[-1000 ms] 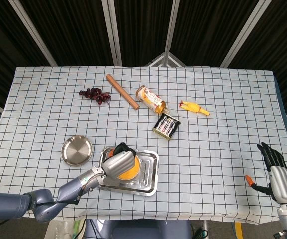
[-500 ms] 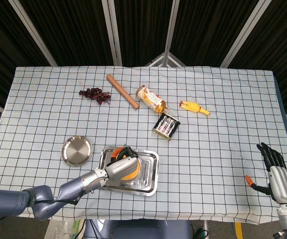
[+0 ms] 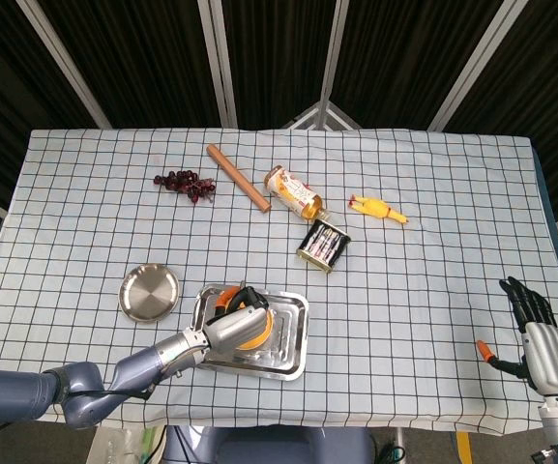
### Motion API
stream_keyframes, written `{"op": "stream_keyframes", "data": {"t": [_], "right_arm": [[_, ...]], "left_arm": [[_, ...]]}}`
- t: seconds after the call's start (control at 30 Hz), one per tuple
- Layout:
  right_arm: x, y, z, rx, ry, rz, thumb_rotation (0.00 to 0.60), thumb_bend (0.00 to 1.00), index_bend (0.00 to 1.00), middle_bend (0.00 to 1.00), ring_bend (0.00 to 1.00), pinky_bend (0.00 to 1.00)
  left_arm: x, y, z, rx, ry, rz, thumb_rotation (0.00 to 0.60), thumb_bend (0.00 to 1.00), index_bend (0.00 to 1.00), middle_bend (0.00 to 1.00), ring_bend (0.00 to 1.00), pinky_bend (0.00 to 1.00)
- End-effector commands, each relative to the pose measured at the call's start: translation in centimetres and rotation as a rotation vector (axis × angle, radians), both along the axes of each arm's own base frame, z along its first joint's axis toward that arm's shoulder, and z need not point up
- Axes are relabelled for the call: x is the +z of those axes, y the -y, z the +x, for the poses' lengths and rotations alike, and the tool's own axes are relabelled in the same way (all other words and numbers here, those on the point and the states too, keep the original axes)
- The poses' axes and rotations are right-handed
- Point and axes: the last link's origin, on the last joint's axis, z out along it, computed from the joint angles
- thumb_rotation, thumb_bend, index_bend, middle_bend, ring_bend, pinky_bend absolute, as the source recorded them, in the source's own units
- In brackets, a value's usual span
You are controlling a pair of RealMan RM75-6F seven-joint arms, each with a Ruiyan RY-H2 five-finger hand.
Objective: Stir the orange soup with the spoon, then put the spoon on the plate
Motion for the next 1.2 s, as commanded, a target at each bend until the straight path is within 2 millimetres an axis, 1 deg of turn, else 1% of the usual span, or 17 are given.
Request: {"op": "stream_keyframes", "data": {"t": [0.03, 0.13, 0.27, 0.37, 0.43, 0.47, 0.57, 0.6, 0.73, 0.8, 0.87, 0.9, 1.07, 1.13, 1.2], "right_arm": [[0.0, 0.0, 0.0, -0.001, 0.001, 0.001, 0.6, 0.34, 0.0, 0.0, 0.0, 0.0], [0.0, 0.0, 0.0, -0.003, 0.001, -0.001, 0.6, 0.34, 0.0, 0.0, 0.0, 0.0], [0.1, -0.1, -0.1, -0.005, 0.004, -0.001, 0.6, 0.34, 0.0, 0.0, 0.0, 0.0], [0.1, -0.1, -0.1, -0.005, 0.004, 0.001, 0.6, 0.34, 0.0, 0.0, 0.0, 0.0], [0.1, -0.1, -0.1, -0.005, 0.003, 0.001, 0.6, 0.34, 0.0, 0.0, 0.0, 0.0], [0.0, -0.1, -0.1, -0.005, 0.003, 0.001, 0.6, 0.34, 0.0, 0.0, 0.0, 0.0], [0.0, -0.1, -0.1, -0.008, 0.003, 0.004, 0.6, 0.34, 0.0, 0.0, 0.0, 0.0], [0.0, -0.1, -0.1, -0.009, 0.003, 0.005, 0.6, 0.34, 0.0, 0.0, 0.0, 0.0], [0.0, -0.1, -0.1, -0.01, 0.003, 0.005, 0.6, 0.34, 0.0, 0.0, 0.0, 0.0], [0.0, -0.1, -0.1, -0.01, 0.001, 0.006, 0.6, 0.34, 0.0, 0.0, 0.0, 0.0], [-0.1, -0.1, 0.0, -0.009, -0.001, 0.007, 0.6, 0.34, 0.0, 0.0, 0.0, 0.0], [-0.1, -0.1, 0.0, -0.008, -0.001, 0.007, 0.6, 0.34, 0.0, 0.0, 0.0, 0.0], [-0.2, -0.1, 0.1, -0.004, -0.003, 0.009, 0.6, 0.34, 0.0, 0.0, 0.0, 0.0], [-0.2, -0.1, 0.1, -0.004, -0.004, 0.009, 0.6, 0.34, 0.0, 0.0, 0.0, 0.0], [-0.2, -0.1, 0.1, -0.004, -0.004, 0.009, 0.6, 0.34, 0.0, 0.0, 0.0, 0.0]], "left_arm": [[0.2, -0.2, -0.4, 0.013, 0.002, 0.014, 0.6, 0.57, 0.81, 1.0, 1.0, 1.0], [0.3, -0.2, -0.8, 0.077, 0.047, 0.004, 0.6, 0.57, 0.81, 1.0, 1.0, 1.0], [1.1, -0.6, -1.7, 0.234, 0.172, 0.009, 0.6, 0.57, 0.81, 1.0, 1.0, 1.0], [2.0, -1.2, -2.3, 0.341, 0.281, 0.026, 0.6, 0.57, 0.81, 1.0, 1.0, 1.0], [3.0, -1.6, -3.2, 0.485, 0.413, 0.017, 0.6, 0.57, 0.81, 1.0, 1.0, 1.0], [3.1, -1.6, -3.4, 0.505, 0.434, 0.016, 0.6, 0.57, 0.81, 1.0, 1.0, 1.0], [4.5, -2.1, -4.9, 0.647, 0.571, 0.025, 0.6, 0.57, 0.81, 1.0, 1.0, 1.0], [4.8, -2.2, -5.3, 0.668, 0.587, 0.031, 0.6, 0.56, 0.81, 1.0, 1.0, 1.0], [6.6, -2.5, -8.1, 0.766, 0.638, 0.076, 0.6, 0.56, 0.81, 1.0, 1.0, 1.0], [7.7, -2.7, -10.2, 0.822, 0.656, 0.113, 0.6, 0.56, 0.81, 1.0, 1.0, 1.0], [8.4, -2.6, -11.8, 0.863, 0.667, 0.133, 0.6, 0.56, 0.81, 1.0, 1.0, 1.0], [8.5, -2.6, -12.3, 0.877, 0.67, 0.14, 0.6, 0.56, 0.81, 1.0, 1.0, 1.0], [9.1, -2.3, -16.8, 0.988, 0.688, 0.185, 0.6, 0.56, 0.8, 1.0, 1.0, 1.0], [9.0, -2.3, -18.0, 1.02, 0.696, 0.192, 0.6, 0.56, 0.8, 1.0, 1.0, 1.0], [8.7, -2.3, -18.6, 1.043, 0.705, 0.192, 0.6, 0.56, 0.8, 1.0, 1.0, 1.0]]}}
